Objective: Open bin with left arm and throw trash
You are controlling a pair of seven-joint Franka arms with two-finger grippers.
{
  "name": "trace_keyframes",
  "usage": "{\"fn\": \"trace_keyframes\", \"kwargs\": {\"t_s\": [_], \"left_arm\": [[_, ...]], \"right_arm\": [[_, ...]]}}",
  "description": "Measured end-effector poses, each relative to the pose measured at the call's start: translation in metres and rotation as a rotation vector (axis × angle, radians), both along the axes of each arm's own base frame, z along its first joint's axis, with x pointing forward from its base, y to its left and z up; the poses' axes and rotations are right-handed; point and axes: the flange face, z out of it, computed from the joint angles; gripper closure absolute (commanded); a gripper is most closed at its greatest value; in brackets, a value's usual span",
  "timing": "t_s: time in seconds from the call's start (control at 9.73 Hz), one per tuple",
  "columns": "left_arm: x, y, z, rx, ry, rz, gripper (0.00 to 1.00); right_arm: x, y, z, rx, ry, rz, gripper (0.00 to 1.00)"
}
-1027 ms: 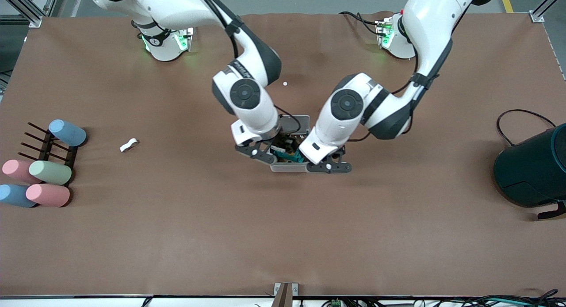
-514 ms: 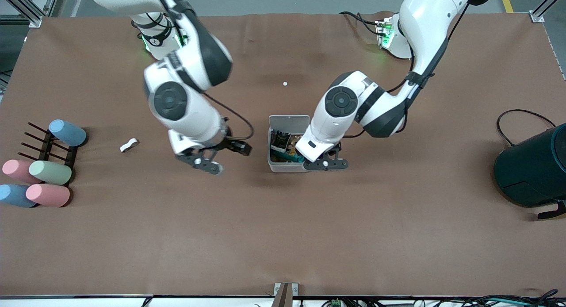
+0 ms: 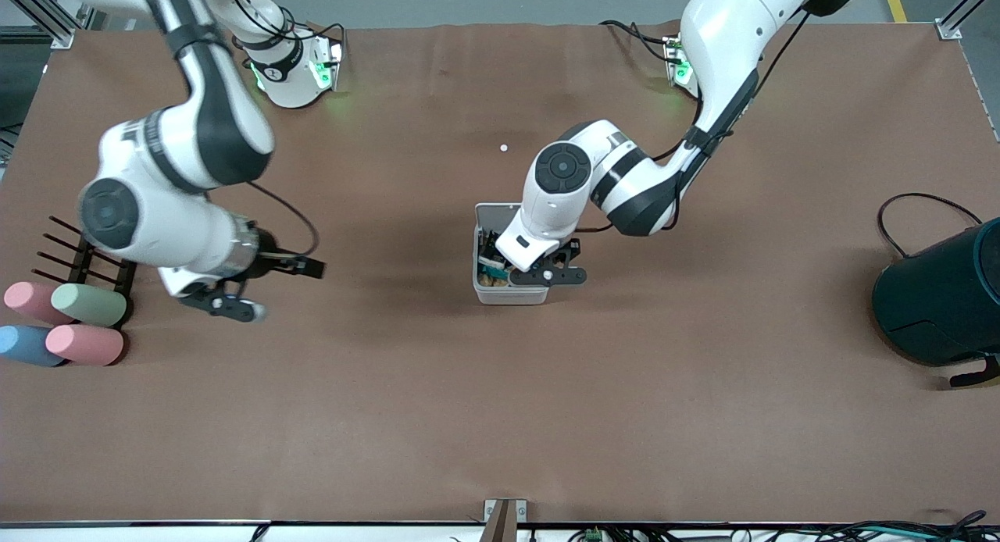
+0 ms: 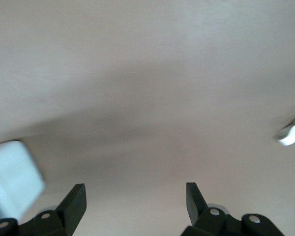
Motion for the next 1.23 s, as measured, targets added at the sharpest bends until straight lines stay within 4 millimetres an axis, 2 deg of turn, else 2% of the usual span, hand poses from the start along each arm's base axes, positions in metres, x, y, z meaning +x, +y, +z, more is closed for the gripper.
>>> {"fn": "trace_keyframes", "kwargs": {"t_s": [0.1, 0.21, 0.31, 0.41, 0.62, 0.82, 0.92, 1.03, 1.13, 1.23], "left_arm": [[0.001, 0.000, -0.001, -0.001, -0.001, 0.000, 0.21], [0.001, 0.000, -0.001, 0.000, -0.004, -0.002, 0.00], [0.001, 0.000, -0.002, -0.003, -0.006, -0.002, 0.00], [0.002, 0.000, -0.002, -0.005, -0.008, -0.002, 0.00], [0.006, 0.001, 0.003, -0.012, -0.017, 0.004, 0.00], [0.013, 0.006, 0.020, -0.008, -0.030, 0.015, 0.00], [0.018, 0.015, 0.043, 0.015, -0.035, 0.029, 0.00], [0.026, 0.033, 0.079, 0.039, -0.051, 0.058, 0.00], [0.038, 0.061, 0.118, 0.051, -0.073, 0.107, 0.00], [0.049, 0.098, 0.154, 0.055, -0.085, 0.161, 0.00]], "right_arm": [[-0.004, -0.049, -0.021, 0.011, 0.018, 0.024, 0.06], [-0.012, -0.094, -0.046, 0.022, 0.025, 0.026, 0.04], [-0.022, -0.129, -0.072, 0.027, 0.021, 0.010, 0.04], [-0.035, -0.153, -0.097, 0.025, 0.011, -0.018, 0.04], [-0.061, -0.177, -0.140, 0.008, -0.008, -0.073, 0.03], [-0.093, -0.198, -0.176, -0.007, -0.012, -0.129, 0.05], [-0.108, -0.210, -0.190, -0.017, -0.023, -0.161, 0.05], [-0.120, -0.221, -0.201, -0.027, -0.037, -0.189, 0.05], [-0.128, -0.228, -0.210, -0.033, -0.044, -0.208, 0.06], [-0.131, -0.230, -0.217, -0.038, -0.046, -0.219, 0.08]]}}
